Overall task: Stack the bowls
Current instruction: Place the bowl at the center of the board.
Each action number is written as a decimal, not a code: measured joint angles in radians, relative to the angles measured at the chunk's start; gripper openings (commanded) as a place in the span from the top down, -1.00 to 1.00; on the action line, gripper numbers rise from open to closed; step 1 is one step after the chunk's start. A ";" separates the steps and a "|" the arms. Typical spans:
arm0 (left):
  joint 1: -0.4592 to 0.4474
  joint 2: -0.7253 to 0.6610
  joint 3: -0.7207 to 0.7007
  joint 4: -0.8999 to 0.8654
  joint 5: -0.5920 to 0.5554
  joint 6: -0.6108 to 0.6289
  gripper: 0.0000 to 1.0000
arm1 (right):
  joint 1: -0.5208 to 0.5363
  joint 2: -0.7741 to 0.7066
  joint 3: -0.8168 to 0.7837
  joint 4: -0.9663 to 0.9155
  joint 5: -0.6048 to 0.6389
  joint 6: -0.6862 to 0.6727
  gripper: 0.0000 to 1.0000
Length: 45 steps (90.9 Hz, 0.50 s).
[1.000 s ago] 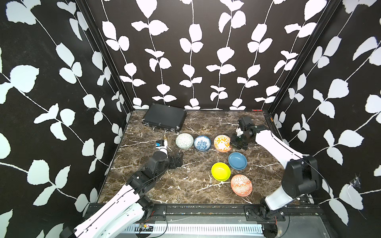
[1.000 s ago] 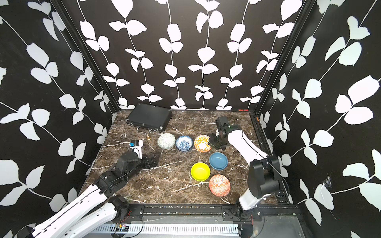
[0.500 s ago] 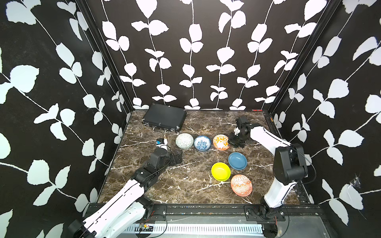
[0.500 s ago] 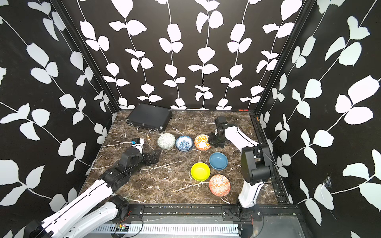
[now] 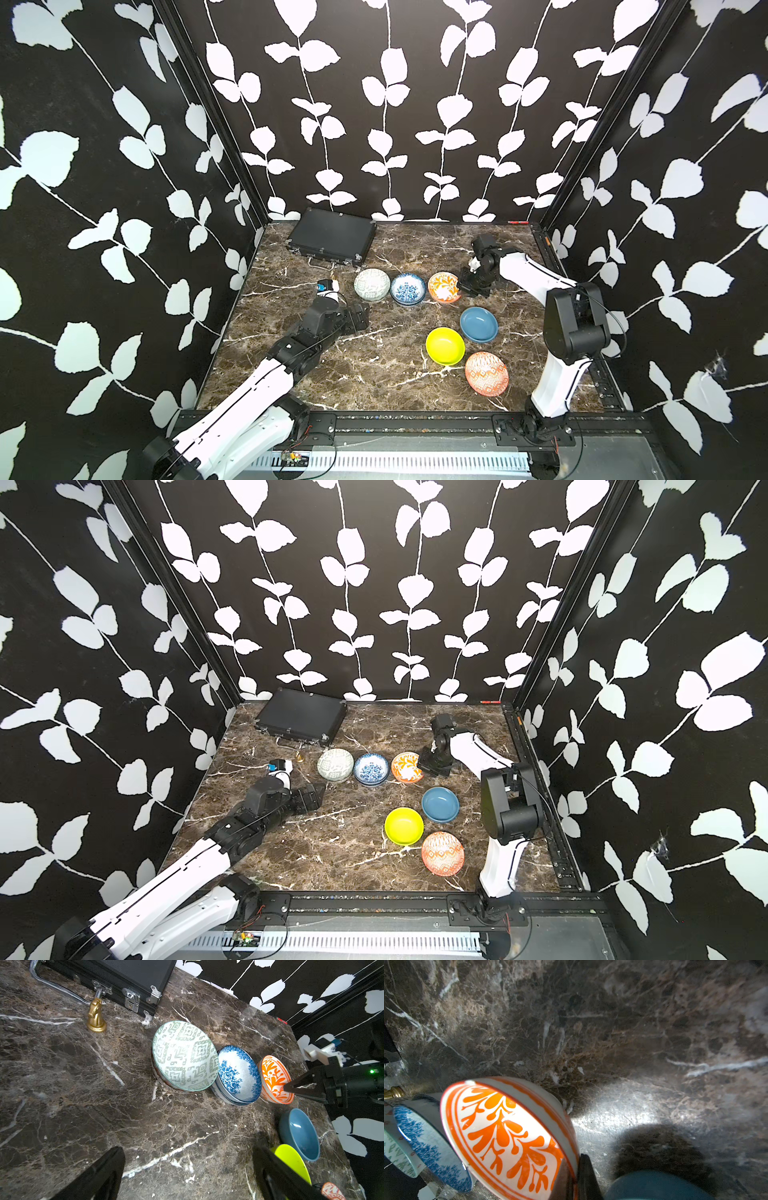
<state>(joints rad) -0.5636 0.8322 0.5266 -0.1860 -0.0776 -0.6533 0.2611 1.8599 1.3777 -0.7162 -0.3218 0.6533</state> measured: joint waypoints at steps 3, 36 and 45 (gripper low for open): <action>0.001 0.000 0.000 0.001 0.002 -0.001 -0.97 | 0.000 0.000 0.001 0.000 0.002 0.000 1.00; 0.006 0.006 0.000 0.013 0.011 -0.002 -0.97 | 0.011 0.034 0.011 -0.003 0.011 0.001 1.00; 0.008 0.007 0.000 0.013 0.011 -0.002 -0.97 | 0.014 0.040 0.011 -0.003 0.011 0.001 1.00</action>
<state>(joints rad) -0.5552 0.8391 0.5266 -0.1730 -0.0662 -0.6548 0.2749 1.8999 1.3884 -0.7189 -0.3111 0.6540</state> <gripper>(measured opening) 0.987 0.071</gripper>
